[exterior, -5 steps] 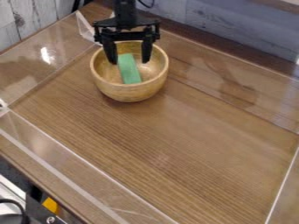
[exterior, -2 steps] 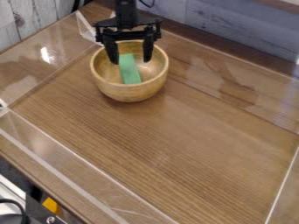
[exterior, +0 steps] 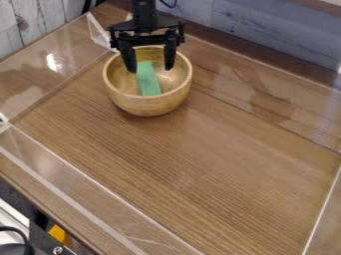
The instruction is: Remove the green block from inside the brown bowl and put it on the table
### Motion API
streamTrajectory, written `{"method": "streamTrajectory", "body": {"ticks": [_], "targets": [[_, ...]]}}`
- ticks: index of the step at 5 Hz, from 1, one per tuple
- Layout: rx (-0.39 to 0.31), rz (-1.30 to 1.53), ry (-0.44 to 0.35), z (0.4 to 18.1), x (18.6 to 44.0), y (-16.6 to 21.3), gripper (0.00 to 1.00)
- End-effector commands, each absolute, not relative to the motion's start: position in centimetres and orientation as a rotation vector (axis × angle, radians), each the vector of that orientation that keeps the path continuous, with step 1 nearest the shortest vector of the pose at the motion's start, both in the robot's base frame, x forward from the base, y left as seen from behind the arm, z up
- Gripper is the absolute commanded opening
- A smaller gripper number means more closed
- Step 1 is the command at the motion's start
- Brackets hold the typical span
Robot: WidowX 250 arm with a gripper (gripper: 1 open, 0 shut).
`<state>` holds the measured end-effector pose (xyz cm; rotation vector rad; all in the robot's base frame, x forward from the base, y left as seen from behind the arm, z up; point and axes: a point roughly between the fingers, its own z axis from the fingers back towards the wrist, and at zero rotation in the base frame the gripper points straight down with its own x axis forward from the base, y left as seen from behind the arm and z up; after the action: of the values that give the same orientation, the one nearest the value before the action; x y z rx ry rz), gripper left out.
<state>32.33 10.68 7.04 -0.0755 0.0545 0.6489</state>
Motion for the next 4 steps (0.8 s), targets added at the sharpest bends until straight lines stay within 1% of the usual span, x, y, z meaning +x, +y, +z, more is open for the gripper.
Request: {"method": "streamTrajectory", "body": {"ticks": [1,4], "targets": [[-0.076,0.668,-0.017,8.85,33.22,11.52,1.00],[-0.072,0.694,-0.029,8.59,33.84,11.84,1.00]]}}
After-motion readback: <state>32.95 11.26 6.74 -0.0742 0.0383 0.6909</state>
